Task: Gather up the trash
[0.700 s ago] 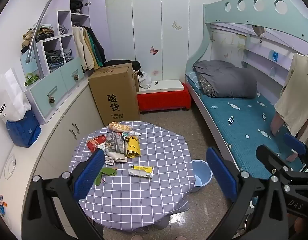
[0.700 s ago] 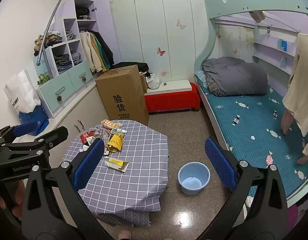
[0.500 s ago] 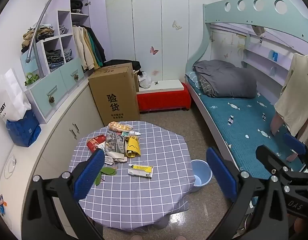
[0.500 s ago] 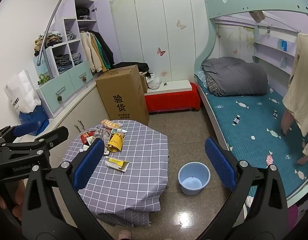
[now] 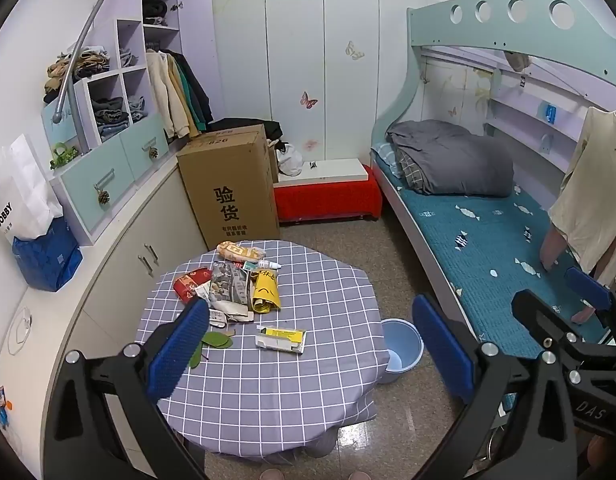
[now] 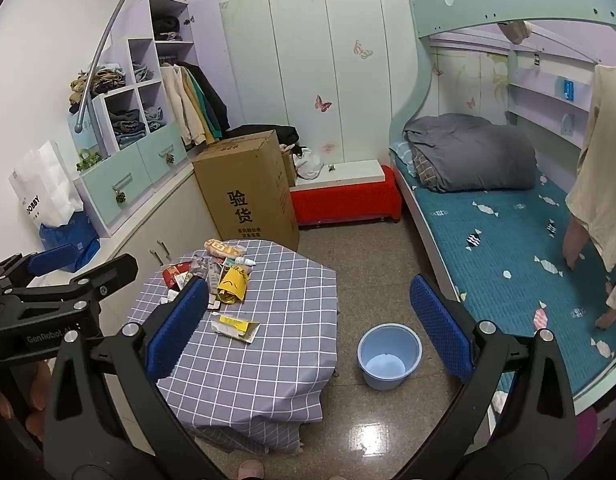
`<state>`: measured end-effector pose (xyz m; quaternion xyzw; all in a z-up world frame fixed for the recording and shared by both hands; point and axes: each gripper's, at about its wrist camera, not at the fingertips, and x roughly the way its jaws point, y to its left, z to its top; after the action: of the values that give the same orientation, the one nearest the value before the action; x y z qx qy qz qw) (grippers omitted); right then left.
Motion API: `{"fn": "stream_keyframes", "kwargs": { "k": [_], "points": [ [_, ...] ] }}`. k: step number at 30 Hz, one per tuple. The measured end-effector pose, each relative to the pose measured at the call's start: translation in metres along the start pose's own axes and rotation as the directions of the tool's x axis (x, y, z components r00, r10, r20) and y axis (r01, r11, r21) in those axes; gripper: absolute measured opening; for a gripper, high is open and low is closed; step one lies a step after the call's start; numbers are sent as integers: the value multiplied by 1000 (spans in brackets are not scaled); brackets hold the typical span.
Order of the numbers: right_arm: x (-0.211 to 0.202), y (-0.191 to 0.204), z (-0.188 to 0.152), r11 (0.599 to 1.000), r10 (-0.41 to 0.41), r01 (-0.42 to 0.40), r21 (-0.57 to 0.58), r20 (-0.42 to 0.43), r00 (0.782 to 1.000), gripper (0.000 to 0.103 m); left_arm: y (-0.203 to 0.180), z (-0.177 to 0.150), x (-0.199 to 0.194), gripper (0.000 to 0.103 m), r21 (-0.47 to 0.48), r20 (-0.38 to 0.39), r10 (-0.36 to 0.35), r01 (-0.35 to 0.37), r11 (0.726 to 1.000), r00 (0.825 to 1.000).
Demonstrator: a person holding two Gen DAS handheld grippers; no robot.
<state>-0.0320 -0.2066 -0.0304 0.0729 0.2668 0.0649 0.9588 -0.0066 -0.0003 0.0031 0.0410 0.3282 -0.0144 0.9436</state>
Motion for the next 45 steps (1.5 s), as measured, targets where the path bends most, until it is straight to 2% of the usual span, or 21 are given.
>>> {"fn": "stream_keyframes", "kwargs": {
  "k": [45],
  "points": [
    [-5,3,-1,1000,3,-3,4,1,1000,98,-9,-3,0,99,7,-2,0,0,1000,1000]
  ]
}}
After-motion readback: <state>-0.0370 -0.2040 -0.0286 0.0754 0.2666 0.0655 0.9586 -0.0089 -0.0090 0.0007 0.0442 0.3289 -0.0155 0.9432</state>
